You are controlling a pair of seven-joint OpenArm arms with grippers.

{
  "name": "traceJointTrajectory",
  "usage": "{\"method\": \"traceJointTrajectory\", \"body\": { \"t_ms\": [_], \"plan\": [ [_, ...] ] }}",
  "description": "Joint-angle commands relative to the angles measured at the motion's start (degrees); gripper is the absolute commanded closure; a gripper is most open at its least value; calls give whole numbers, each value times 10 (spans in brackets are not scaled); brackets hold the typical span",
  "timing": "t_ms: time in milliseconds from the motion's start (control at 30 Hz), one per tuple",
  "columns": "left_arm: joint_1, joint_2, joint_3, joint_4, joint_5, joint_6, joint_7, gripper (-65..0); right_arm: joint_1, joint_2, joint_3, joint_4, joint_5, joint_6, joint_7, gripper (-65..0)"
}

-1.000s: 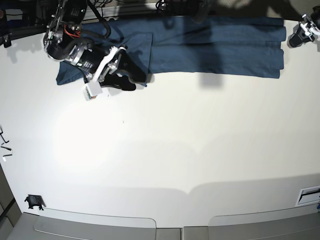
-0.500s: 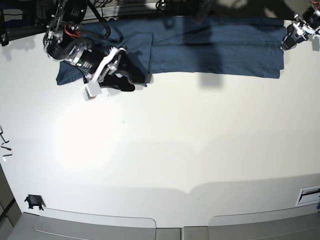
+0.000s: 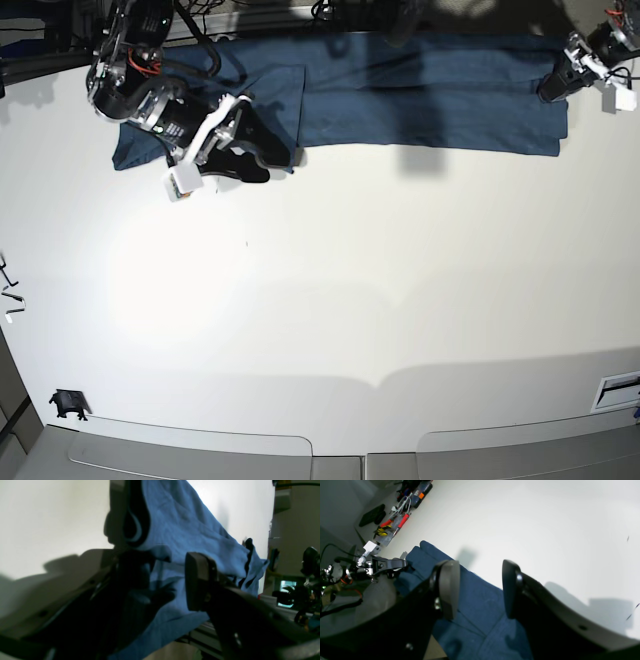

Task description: Fold the T-shirt properly

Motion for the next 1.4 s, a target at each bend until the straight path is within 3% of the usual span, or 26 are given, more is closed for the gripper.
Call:
{"method": "traceJointTrajectory", "body": {
  "t_ms": [0, 267, 500, 700, 967, 1067, 1167, 1367],
  "plan": [
    [6, -2, -1, 3, 16, 6, 12, -265, 4, 3, 3, 11, 15, 3, 15, -261],
    [6, 3, -1, 3, 13, 6, -21, -53, 4, 3, 3, 11, 14, 3, 15, -261],
    [6, 3, -1, 3, 1, 6, -40, -61, 4, 3, 3, 11, 14, 3, 15, -261],
    [4, 3, -1, 3, -38, 6, -35, -221, 4, 3, 3, 11, 14, 3, 15, -261],
    [-7, 3, -1, 3, -31, 6, -42, -219, 4, 3, 3, 11, 14, 3, 16, -261],
    [-7, 3, -1, 3, -30, 6, -42, -175, 4, 3, 3, 11, 14, 3, 16, -261],
    [-7, 3, -1, 3, -30, 6, -42, -8, 4, 3, 3, 11, 14, 3, 16, -261],
    [-7, 3, -1, 4, -30, 6, -59, 0, 4, 3, 3, 11, -19, 3, 29, -261]
  ]
}}
